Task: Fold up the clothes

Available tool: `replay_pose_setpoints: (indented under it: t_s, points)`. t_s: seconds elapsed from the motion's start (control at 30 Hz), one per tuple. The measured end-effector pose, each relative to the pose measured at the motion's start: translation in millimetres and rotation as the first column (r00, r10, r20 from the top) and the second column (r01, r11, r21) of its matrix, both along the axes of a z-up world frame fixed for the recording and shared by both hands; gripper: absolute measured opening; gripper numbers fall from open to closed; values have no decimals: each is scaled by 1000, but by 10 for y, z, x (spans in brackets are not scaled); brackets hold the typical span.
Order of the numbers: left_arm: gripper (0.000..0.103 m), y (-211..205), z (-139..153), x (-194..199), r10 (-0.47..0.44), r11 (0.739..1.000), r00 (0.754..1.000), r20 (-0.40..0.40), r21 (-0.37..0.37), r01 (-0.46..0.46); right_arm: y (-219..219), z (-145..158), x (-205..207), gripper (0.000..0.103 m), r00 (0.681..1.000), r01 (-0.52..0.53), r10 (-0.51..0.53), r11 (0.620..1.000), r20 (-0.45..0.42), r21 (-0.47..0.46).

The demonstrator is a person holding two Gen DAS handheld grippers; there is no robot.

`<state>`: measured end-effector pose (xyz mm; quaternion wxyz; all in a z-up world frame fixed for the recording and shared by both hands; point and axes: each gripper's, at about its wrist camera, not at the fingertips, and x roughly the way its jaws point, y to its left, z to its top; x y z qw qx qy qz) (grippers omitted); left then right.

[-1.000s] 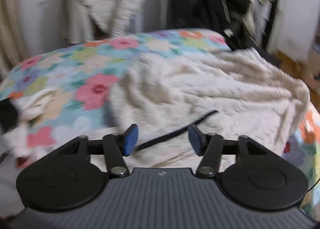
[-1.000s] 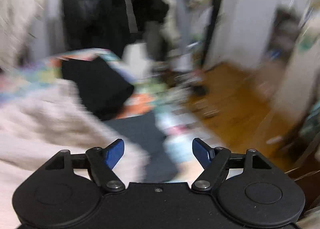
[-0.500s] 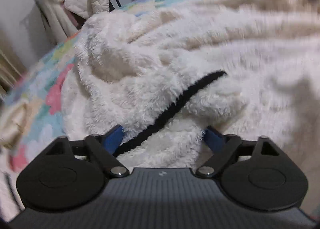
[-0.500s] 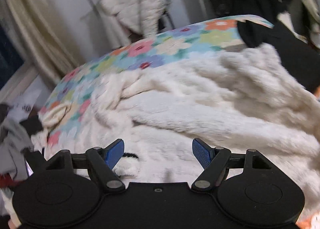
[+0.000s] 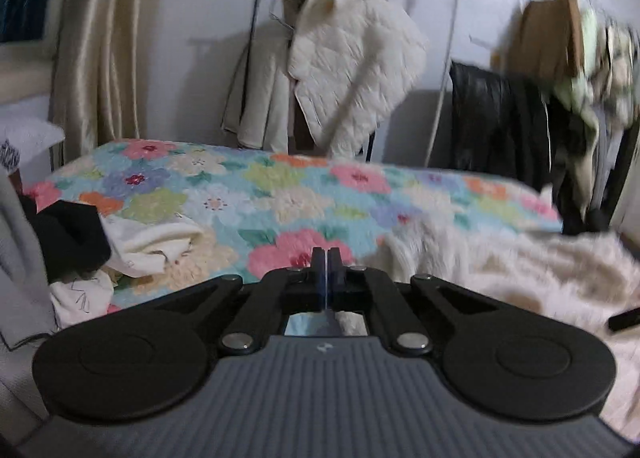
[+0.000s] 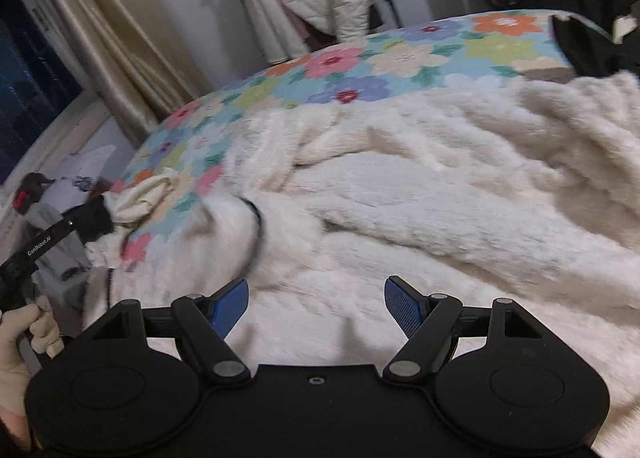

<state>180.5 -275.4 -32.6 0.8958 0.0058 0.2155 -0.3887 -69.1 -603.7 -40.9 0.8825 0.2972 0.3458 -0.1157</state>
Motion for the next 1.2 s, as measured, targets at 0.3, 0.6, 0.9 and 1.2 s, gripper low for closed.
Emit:
replay_pose_setpoints:
  t_s: [0.3, 0.6, 0.9, 1.2]
  points:
    - [0, -74, -156, -304, -164, 984, 982, -94, 60, 170, 33, -367, 558, 80, 999, -23, 16, 980, 38, 200]
    - [2, -389, -365, -565, -280, 943, 949, -146, 146, 300, 213, -605, 597, 80, 996, 43, -37, 995, -80, 85]
    - [62, -486, -359, -837, -356, 914, 929, -101, 169, 368, 299, -455, 622, 28, 991, -56, 15, 949, 134, 309]
    - [90, -446, -226, -990, -332, 940, 941, 60, 106, 325, 1033, 189, 696, 28, 923, -329, 208, 863, 324, 384]
